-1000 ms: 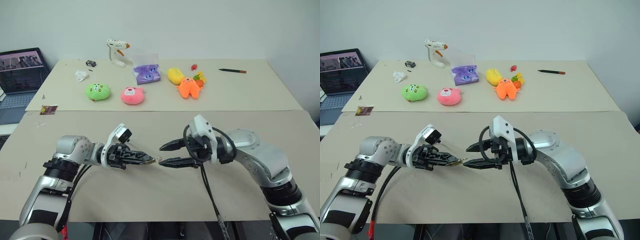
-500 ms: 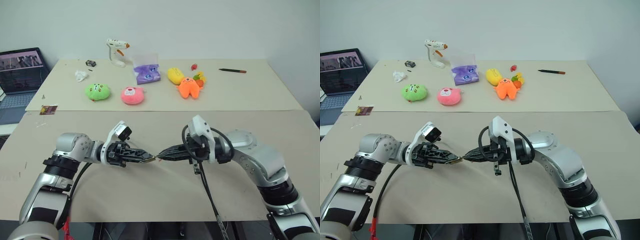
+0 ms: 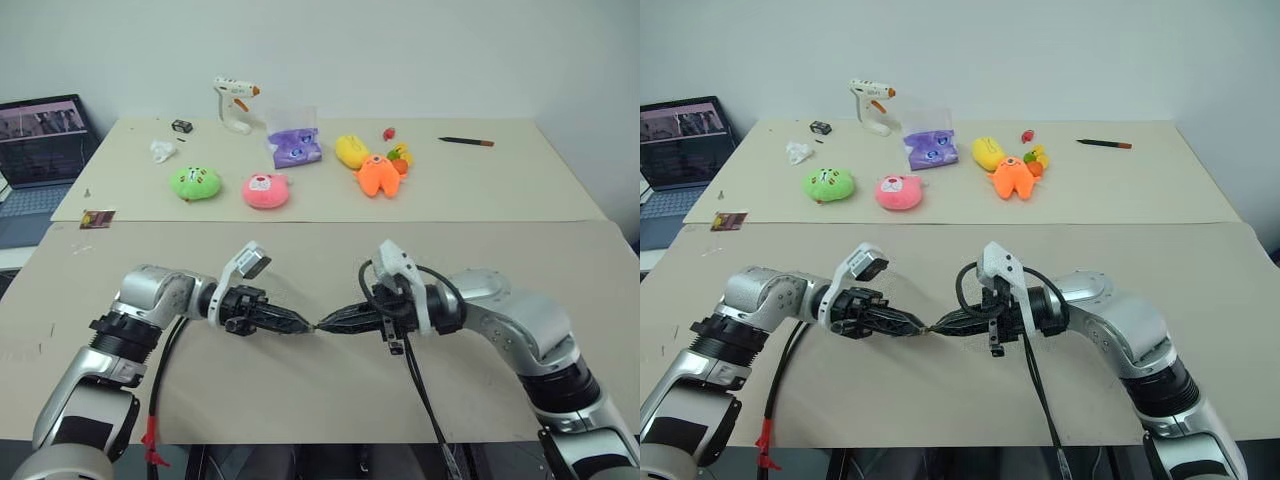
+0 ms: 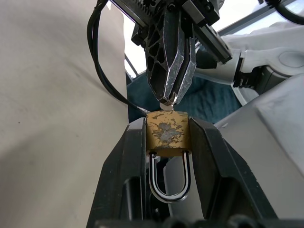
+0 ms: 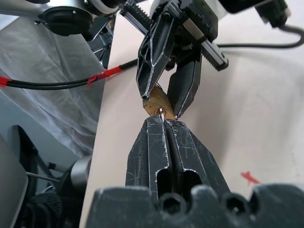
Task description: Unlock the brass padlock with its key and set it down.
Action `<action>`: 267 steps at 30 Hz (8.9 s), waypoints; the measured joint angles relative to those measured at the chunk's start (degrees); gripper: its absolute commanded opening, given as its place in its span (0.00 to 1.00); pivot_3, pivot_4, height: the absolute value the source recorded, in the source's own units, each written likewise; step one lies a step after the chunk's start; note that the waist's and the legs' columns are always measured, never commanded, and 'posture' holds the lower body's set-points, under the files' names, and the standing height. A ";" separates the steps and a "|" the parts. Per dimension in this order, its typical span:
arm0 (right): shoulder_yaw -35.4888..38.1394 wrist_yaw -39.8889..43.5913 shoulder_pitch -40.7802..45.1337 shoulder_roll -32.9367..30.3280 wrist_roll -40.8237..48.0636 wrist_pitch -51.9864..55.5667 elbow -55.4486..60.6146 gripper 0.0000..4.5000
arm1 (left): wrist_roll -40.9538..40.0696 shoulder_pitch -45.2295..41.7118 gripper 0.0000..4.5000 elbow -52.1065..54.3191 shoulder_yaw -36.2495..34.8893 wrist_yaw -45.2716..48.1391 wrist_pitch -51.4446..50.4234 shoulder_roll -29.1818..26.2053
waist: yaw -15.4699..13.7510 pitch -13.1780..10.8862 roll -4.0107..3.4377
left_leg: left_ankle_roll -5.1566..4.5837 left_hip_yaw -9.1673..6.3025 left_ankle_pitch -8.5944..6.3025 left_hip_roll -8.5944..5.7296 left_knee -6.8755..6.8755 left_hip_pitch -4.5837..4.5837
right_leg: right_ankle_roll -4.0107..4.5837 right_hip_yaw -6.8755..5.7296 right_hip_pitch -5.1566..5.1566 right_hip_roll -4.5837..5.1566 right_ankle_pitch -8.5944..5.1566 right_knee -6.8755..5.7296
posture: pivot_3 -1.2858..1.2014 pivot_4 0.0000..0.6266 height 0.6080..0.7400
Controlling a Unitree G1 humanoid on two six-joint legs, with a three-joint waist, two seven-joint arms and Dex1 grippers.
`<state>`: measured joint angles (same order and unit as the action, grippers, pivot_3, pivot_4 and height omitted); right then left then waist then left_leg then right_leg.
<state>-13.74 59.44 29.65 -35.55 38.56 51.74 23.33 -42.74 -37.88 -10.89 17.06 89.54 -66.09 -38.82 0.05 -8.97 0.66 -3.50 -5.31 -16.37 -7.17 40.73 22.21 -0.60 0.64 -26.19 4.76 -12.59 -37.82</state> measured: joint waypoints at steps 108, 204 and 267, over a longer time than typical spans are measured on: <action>1.69 -1.09 -0.27 3.62 -1.24 -12.08 3.10 0.54 | -6.56 -5.73 0.18 -5.80 -2.26 1.60 -11.62 2.67 | 0.64 0.00 0.01 | -0.01 0.00 -0.01 0.00 0.01 0.00 | -0.01 0.00 -0.04 -0.06 0.00 -0.06 | 0.52 0.24 1.00; 4.12 1.25 3.15 2.24 -4.61 -14.21 -7.69 0.01 | -0.19 10.81 0.01 12.28 -15.89 -24.22 8.53 9.78 | -0.08 0.00 0.01 | -0.01 -0.01 -0.01 0.01 -0.02 -0.02 | -0.01 -0.01 0.03 -0.04 0.00 0.09 | 0.52 0.24 1.00; 15.82 -2.04 4.20 0.78 8.82 -5.44 -7.16 0.01 | -13.83 3.05 0.01 11.44 -27.03 -39.16 -0.11 15.71 | 0.06 -0.01 0.02 | -0.01 0.00 -0.01 0.01 -0.03 0.02 | -0.03 -0.02 0.02 -0.02 0.02 0.16 | 0.52 0.24 1.00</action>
<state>2.08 57.40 33.85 -34.77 47.39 46.30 16.17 -56.57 -34.83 0.55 -9.97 50.37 -66.19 -23.12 0.11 -8.97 0.69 -3.52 -5.31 -16.38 -7.16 40.69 22.23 -0.63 0.63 -26.17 4.73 -12.58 -37.66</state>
